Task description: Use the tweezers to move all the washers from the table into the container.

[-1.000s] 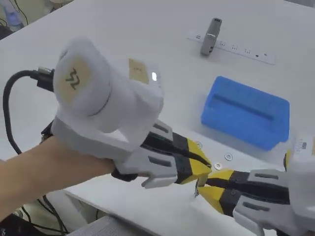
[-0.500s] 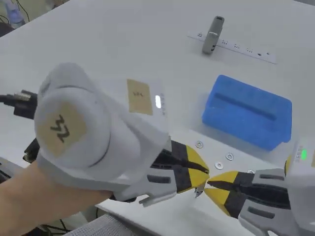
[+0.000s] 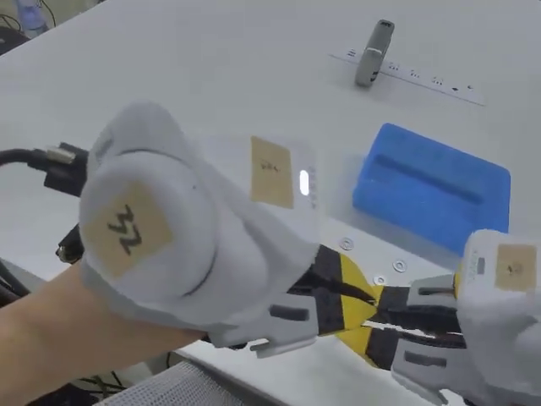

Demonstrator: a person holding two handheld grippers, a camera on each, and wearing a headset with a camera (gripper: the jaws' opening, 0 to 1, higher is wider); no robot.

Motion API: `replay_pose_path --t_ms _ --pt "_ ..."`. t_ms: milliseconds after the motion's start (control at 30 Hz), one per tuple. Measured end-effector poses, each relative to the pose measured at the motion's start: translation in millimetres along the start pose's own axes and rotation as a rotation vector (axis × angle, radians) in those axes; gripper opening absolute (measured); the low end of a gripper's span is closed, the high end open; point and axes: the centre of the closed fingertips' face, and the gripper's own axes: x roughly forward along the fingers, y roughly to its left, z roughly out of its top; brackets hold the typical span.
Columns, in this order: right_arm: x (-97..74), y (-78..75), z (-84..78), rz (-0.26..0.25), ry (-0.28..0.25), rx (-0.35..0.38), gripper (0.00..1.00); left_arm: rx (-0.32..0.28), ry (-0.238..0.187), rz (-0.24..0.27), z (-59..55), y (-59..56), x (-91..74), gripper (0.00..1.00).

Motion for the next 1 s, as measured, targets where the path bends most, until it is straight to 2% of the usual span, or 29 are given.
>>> replay_pose_path --t_ms 167,267,300,333,367,400,433,467,533,567,600,633,667,700,733,833,867,967,1000 --pt "1.4 -1.6 -2.5 -0.017 0.003 0.022 0.03 0.014 0.004 -0.018 0.1 0.4 0.5 0.00" --pt "1.8 -3.2 -2.3 -0.013 0.005 0.036 0.03 0.025 0.015 -0.005 -0.5 0.5 -0.5 0.00" --pt "1.5 -5.4 -3.1 -0.016 0.010 0.057 0.02 -0.051 0.012 0.059 -1.7 5.5 -2.0 0.00" --pt "0.6 -6.5 -2.9 -0.017 0.006 0.065 0.02 -0.100 -0.004 0.090 -0.6 7.5 -2.4 0.03" --pt "-0.7 -8.3 -0.7 -0.024 -0.009 0.087 0.02 -0.146 -0.024 0.080 0.0 3.5 -4.3 0.08" --pt "-2.5 -11.1 2.6 -0.035 -0.028 0.136 0.02 -0.188 -0.033 0.112 -1.2 6.7 -7.1 0.14" --pt "-4.1 -13.8 4.6 -0.044 -0.037 0.160 0.02 -0.236 -0.057 0.169 -1.6 12.8 -11.7 0.20" --pt "-5.4 -16.7 6.6 -0.051 -0.048 0.180 0.02 -0.244 -0.065 0.176 -1.1 12.9 -13.0 0.24" --pt "-7.6 -28.3 11.3 -0.079 -0.078 0.264 0.02 -0.328 -0.105 0.295 -1.3 25.7 -23.1 0.32" --pt "-8.0 -34.0 13.3 -0.095 -0.091 0.298 0.03 -0.403 -0.118 0.360 -4.5 32.2 -29.1 0.38" --pt "-8.2 -42.1 14.8 -0.114 -0.111 0.343 0.03 -0.451 -0.122 0.399 -7.0 36.1 -32.8 0.51" --pt "-8.2 -44.9 15.0 -0.121 -0.114 0.363 0.03 -0.471 -0.134 0.446 -7.9 41.8 -37.4 0.62" --pt "-8.8 -53.3 15.9 -0.145 -0.134 0.420 0.03 -0.482 -0.157 0.510 -7.7 49.2 -44.7 0.69" --pt "-9.2 -58.7 16.9 -0.159 -0.153 0.456 0.03 -0.493 -0.163 0.559 -9.5 54.9 -50.9 0.73" --pt "-9.6 -66.5 16.3 -0.183 -0.165 0.489 0.03 -0.504 -0.172 0.634 -10.8 62.9 -59.3 0.77" --pt "-11.8 -86.4 13.8 -0.257 -0.177 0.513 0.03 -0.502 -0.159 0.785 -17.6 75.3 -74.5 0.85" --pt "-12.5 -92.4 12.8 -0.280 -0.181 0.524 0.03 -0.490 -0.152 0.803 -18.7 75.7 -75.4 0.87" --pt "-9.8 -106.7 7.6 -0.308 -0.190 0.569 0.03 -0.483 -0.120 0.779 -23.4 70.7 -66.1 0.99" --pt "-8.3 -112.3 5.1 -0.327 -0.189 0.576 0.03 -0.493 -0.118 0.769 -26.1 70.1 -64.4 0.98"
